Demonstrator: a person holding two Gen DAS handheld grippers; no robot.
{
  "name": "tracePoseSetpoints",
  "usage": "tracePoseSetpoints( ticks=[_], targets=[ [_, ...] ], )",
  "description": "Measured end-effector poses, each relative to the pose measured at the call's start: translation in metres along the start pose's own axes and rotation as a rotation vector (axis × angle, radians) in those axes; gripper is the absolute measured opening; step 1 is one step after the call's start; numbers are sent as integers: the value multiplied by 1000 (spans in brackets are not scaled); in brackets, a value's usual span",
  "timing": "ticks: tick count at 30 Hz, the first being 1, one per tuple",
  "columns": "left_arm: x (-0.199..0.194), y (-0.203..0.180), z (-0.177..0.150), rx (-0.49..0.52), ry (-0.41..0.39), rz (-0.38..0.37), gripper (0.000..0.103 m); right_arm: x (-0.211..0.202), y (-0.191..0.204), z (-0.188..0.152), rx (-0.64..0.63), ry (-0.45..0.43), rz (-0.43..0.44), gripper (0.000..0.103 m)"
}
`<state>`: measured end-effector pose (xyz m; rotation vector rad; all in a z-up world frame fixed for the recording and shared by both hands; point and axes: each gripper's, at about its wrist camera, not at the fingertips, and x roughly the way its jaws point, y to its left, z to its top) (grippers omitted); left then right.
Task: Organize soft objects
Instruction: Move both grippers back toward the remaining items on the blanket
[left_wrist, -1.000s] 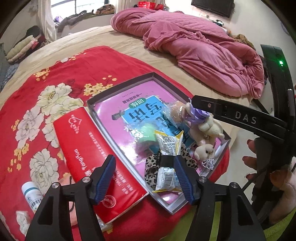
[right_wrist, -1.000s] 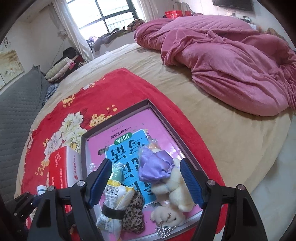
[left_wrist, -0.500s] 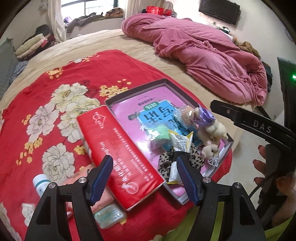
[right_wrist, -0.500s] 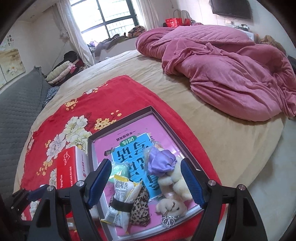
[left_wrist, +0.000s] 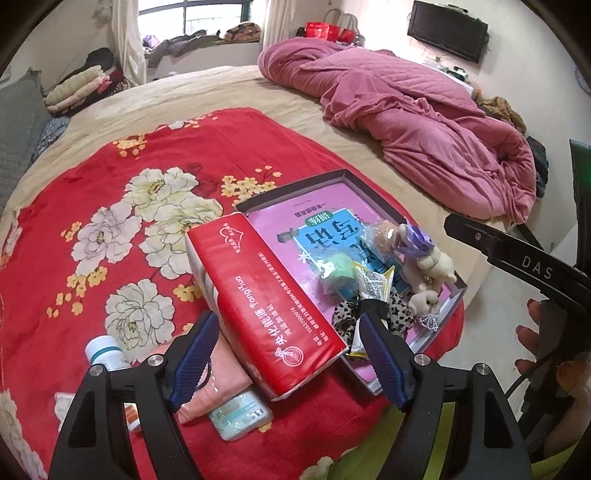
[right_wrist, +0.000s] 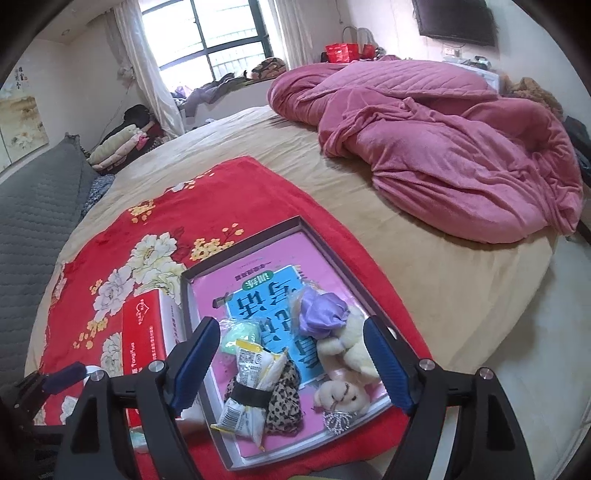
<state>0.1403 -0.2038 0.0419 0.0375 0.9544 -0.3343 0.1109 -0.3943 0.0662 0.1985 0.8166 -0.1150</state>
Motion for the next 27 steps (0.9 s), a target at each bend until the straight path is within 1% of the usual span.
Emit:
tracePoseSetpoints(
  ticks=[6, 12, 18, 27],
  targets=[
    [-9, 6, -5, -15, -3, 27, 80, -13, 2, -3, 3, -19, -4, 80],
    [-23, 19, -10, -38, -17, 31, 80, -26, 12, -2, -19, -33, 4, 80],
    [-41, 32, -14, -57, -35, 40, 80, -37, 31, -5, -48, -35, 31, 80],
    [-66, 61, -22, -103, -63, 73, 80, -49, 65, -10, -79, -36, 106, 80]
  ],
)
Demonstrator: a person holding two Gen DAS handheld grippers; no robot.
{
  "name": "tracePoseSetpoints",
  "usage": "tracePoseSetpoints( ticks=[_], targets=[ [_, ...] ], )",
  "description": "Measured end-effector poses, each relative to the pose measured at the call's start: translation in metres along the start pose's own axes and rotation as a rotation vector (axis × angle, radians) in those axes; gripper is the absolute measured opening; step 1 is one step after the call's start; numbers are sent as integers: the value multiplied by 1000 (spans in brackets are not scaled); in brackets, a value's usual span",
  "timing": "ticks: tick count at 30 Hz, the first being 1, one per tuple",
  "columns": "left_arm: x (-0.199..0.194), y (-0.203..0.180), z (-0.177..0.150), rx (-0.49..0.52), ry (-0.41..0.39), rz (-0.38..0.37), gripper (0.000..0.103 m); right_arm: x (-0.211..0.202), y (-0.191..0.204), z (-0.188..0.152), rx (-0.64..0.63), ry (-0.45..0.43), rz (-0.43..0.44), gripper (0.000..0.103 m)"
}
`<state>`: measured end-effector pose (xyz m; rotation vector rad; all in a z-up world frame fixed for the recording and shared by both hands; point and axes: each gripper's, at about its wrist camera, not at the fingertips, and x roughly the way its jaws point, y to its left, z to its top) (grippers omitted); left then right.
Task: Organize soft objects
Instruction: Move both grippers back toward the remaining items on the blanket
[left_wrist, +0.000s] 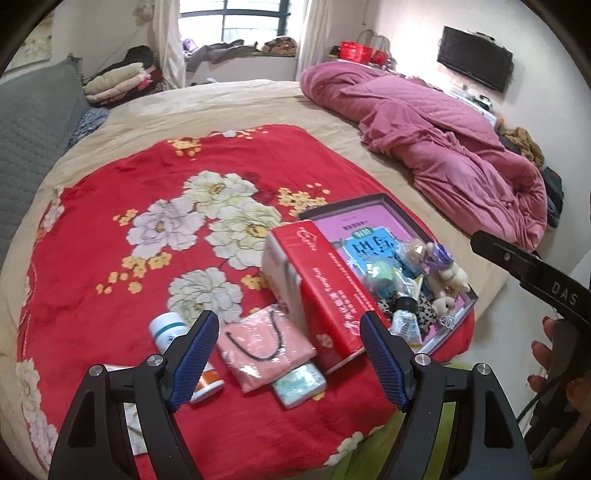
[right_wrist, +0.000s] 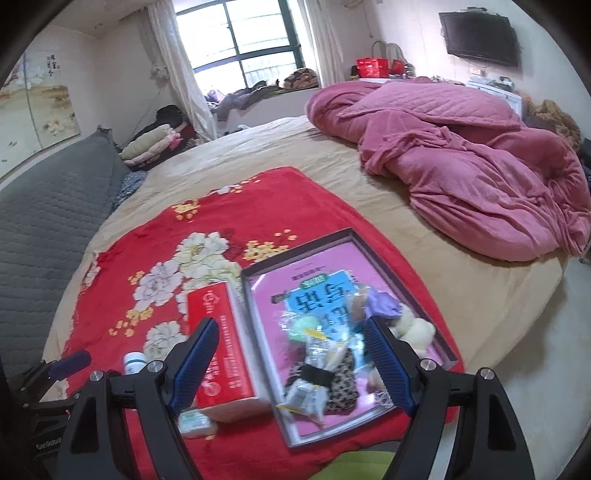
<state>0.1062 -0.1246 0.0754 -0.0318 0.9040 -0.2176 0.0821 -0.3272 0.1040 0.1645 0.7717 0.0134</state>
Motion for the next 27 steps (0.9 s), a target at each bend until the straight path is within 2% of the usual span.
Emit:
tracePoseSetpoints(
  ticks=[12, 19, 27],
  targets=[
    [-30, 57, -8, -86, -32, 71, 80, -6, 68, -10, -128, 15, 102, 80],
    [-42, 91, -21, -142, -27, 106, 80, -2, 105, -24, -201, 44, 138, 80],
    [-53, 123, -38, -188, -19, 138, 80, 2, 129, -36, -250, 69, 159, 80]
  ],
)
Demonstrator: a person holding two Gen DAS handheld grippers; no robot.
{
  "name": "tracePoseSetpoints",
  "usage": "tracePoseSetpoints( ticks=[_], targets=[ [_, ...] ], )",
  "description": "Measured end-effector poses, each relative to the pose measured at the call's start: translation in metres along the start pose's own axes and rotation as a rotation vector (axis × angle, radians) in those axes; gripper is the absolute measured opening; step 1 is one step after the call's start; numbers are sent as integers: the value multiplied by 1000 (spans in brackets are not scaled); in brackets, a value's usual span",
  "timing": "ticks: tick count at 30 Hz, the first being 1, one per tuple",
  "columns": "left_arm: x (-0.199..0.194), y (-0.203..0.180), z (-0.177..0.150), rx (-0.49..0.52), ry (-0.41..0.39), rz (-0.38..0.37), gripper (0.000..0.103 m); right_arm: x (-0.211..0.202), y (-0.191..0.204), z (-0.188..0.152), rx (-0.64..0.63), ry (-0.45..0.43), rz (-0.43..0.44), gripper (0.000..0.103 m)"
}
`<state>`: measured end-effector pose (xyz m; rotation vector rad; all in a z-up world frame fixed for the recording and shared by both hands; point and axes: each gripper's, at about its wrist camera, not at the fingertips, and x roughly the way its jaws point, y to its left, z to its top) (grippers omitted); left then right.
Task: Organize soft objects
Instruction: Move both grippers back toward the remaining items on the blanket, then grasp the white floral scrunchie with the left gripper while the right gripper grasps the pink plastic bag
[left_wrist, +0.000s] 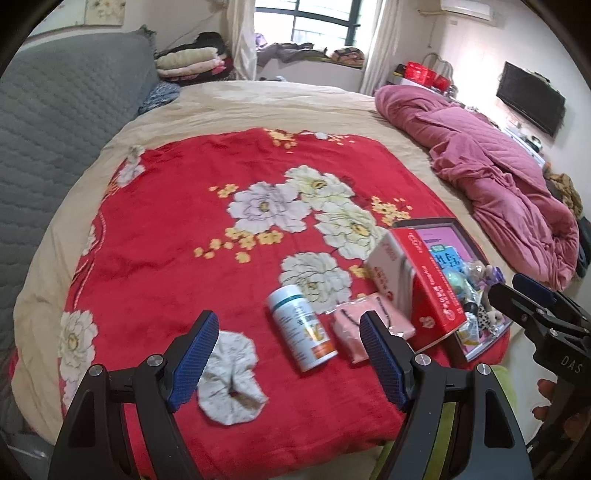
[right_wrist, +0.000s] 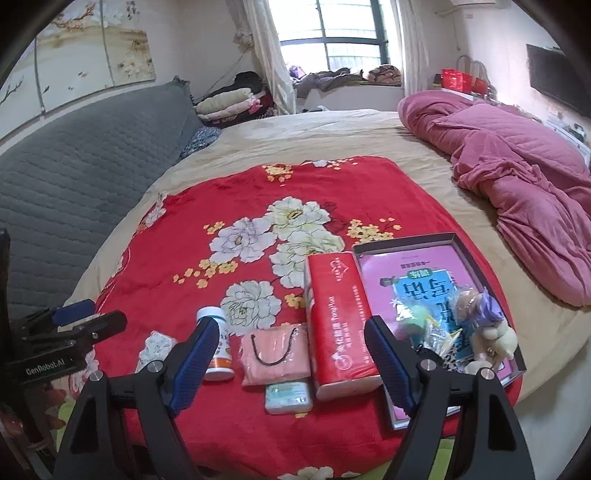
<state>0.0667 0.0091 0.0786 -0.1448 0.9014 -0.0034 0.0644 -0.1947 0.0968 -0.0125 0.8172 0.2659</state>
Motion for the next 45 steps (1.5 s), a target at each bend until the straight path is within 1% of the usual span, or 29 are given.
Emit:
tracePoseSetpoints(
  ticks=[7, 15, 20, 25, 28, 32, 34, 39, 45],
  targets=[
    [2, 36, -11, -61, 16, 36, 80, 11, 15, -4, -32, 27, 14, 80],
    [5, 62, -24, -106, 32, 55, 80, 19, 25, -8, -58, 47, 19, 81],
    [17, 71, -36, -118, 70, 63, 80, 34, 32, -17, -78, 91, 22, 81],
    [34, 76, -52, -123, 118, 78, 80, 54, 42, -31, -127, 142, 13, 80],
    [44, 79, -61, -131, 144, 79, 80, 70, 49, -40, -160, 173, 3, 81],
    [55, 81, -70, -132, 167, 69, 80, 94, 64, -52, -244, 206, -35, 81],
    [60, 81, -73, -134, 179, 67, 80, 108, 69, -58, -276, 236, -46, 80],
    [71, 85, -76, -134, 191, 68, 80, 139, 78, -71, -375, 275, -117, 81],
    [86, 88, -80, -140, 213, 70, 80, 159, 77, -73, -410, 288, -138, 81]
  ],
)
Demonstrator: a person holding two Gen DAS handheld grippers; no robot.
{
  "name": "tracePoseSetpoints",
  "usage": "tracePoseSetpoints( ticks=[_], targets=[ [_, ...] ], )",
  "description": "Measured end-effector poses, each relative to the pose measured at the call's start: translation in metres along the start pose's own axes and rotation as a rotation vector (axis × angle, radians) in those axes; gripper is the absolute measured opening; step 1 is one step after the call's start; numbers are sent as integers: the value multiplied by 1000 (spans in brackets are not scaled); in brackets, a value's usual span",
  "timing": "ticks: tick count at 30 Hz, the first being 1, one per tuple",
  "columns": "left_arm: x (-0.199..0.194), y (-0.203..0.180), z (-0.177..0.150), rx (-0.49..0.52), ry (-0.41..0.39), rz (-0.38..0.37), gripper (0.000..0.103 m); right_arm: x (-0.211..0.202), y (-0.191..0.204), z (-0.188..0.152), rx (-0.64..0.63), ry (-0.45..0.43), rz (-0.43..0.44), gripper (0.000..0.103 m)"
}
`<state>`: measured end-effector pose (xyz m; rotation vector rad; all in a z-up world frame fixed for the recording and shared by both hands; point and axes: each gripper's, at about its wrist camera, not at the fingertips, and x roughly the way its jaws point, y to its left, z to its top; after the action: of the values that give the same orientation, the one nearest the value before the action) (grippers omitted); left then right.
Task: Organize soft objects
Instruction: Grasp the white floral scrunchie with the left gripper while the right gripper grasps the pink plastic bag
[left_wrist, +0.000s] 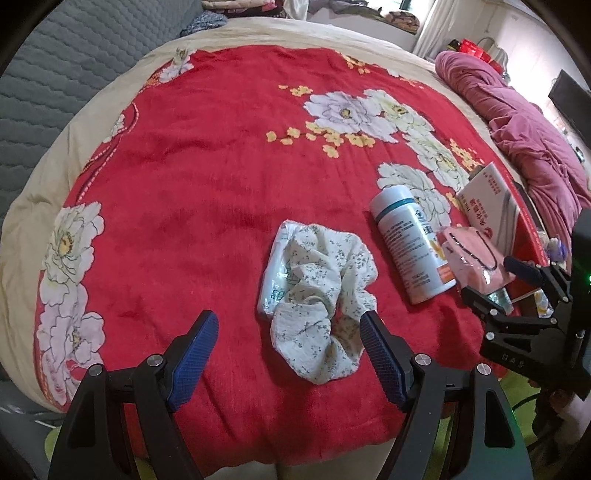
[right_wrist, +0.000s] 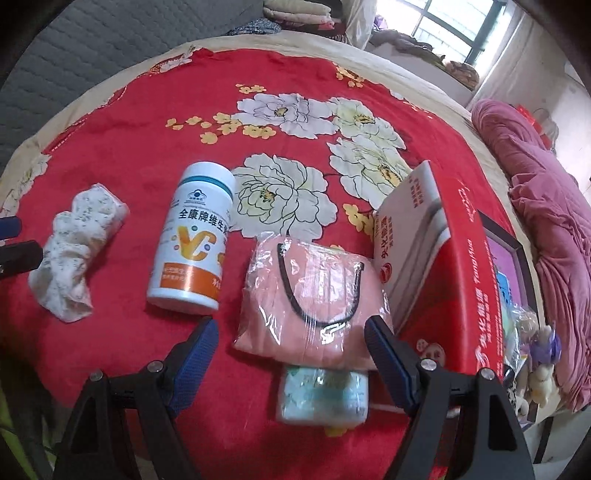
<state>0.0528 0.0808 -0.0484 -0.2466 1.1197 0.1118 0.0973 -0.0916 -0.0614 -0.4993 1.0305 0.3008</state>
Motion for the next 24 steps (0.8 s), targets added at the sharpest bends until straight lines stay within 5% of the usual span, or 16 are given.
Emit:
tracePoseSetpoints(
  ticks=[11, 19, 22, 24],
  targets=[
    [14, -11, 1, 31, 5, -15, 80, 18, -3, 14, -23, -7, -24, 88],
    [21, -17, 7, 43, 26, -61, 50, 32, 6, 16, -108, 10, -122, 86],
    [23, -15, 8, 36, 29, -69, 44, 28, 4, 17, -107, -14, -120, 68],
    [24, -14, 8, 29, 32, -76, 30, 27, 2, 18, -93, -7, -69, 53]
  ],
)
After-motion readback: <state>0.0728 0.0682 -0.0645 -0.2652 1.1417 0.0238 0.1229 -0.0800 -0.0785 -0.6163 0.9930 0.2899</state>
